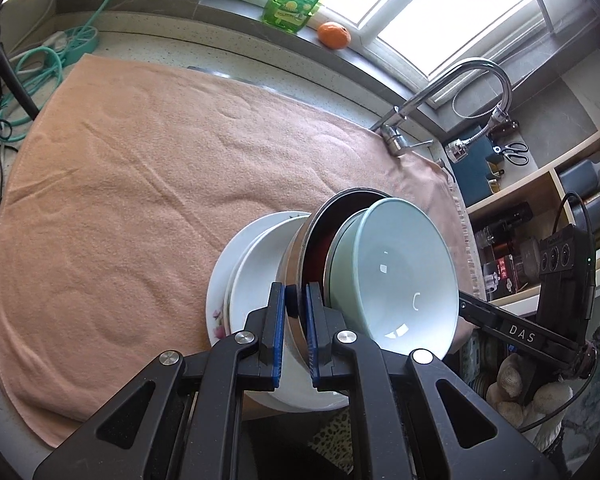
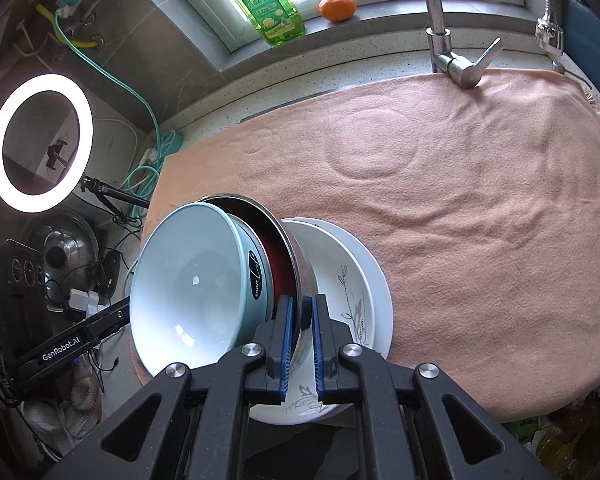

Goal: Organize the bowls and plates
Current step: 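Lift the bowl stack with the right tool over the plate stack, then lower the bowl stack onto the plate stack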

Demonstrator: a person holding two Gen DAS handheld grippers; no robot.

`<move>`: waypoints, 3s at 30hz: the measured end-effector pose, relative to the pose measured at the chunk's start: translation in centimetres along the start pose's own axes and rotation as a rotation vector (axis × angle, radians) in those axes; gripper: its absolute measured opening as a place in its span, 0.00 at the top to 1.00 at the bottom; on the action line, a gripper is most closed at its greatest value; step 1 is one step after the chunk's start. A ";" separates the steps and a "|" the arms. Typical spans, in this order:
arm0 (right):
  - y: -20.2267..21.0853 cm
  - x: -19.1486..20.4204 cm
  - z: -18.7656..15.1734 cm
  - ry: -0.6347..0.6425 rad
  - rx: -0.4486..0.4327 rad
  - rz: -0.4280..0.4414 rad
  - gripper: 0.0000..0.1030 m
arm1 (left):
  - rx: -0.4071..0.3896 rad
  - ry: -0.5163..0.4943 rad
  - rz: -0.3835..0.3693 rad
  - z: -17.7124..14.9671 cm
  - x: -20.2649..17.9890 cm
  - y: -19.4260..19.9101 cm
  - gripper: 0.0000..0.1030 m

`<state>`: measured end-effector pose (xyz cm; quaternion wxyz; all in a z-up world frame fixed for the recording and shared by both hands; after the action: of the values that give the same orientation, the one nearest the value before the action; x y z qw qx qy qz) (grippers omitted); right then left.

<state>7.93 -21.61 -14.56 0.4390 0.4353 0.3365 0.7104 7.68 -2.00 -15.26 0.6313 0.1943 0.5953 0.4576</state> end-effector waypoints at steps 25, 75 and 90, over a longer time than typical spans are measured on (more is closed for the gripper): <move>-1.2 -0.8 -1.4 -0.037 0.027 0.010 0.92 | 0.036 -0.008 0.035 -0.6 0.3 -1.3 0.92; -1.1 0.1 -1.9 -0.013 -0.025 -0.058 0.88 | 0.023 -0.044 0.062 -0.4 1.2 -1.8 0.86; 0.9 -0.1 -1.8 0.002 -0.066 -0.093 0.82 | -0.048 -0.053 0.077 0.7 1.7 0.4 0.84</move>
<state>6.00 -22.20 -14.56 0.4852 0.4037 0.3330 0.7005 7.97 -0.25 -15.80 0.6330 0.2141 0.5595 0.4904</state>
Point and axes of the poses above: each gripper's, at about its wrist camera, not at the fingertips, and y roughly against the way its jaws point, x to its left, z to its top, the point moved 7 cm from there along -y, roughly the way its jaws point, and after that the axes turned 15 degrees about y, right-handed, at the moved point
